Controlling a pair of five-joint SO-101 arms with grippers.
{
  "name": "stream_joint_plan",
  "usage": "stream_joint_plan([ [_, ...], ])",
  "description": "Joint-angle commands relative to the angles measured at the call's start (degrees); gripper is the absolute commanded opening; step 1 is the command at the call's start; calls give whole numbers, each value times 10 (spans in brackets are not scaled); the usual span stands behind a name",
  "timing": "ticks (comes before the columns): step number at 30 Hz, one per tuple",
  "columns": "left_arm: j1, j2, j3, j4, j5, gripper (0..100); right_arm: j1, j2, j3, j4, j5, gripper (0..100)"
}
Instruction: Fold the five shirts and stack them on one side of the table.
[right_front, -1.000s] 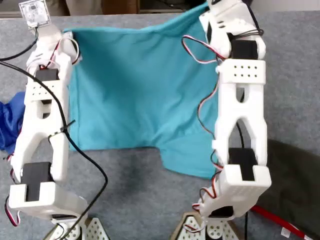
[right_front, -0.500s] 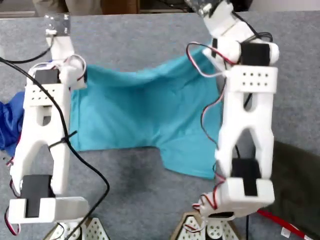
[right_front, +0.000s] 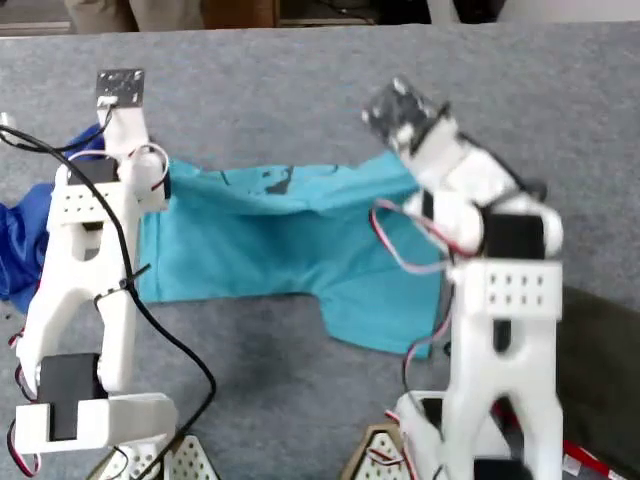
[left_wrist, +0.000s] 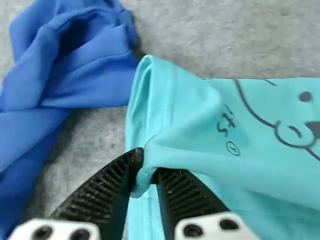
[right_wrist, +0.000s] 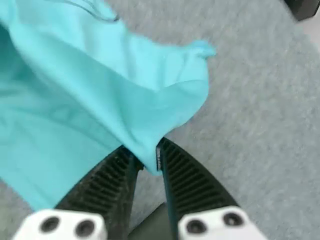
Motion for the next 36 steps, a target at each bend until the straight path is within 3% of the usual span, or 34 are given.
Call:
stream_joint_plan([
  [1, -16, -27, 16, -19, -3, 19, 11, -98, 73, 6, 25, 4],
  [12, 20, -27, 129, -24, -35, 19, 74, -236, 264, 35, 86, 4],
  [18, -12, -27, 178, -105, -35, 19, 72, -314, 329, 72, 130, 4],
  [25, -37, -27, 157, -111, -34, 19, 67, -390, 338, 141, 164, 4],
  [28, -31, -27, 162, -111, -34, 19, 48, -421, 333, 185, 168, 4],
  [36, 17, -27, 215, -117, -36, 19, 46, -431, 343, 183, 192, 4],
])
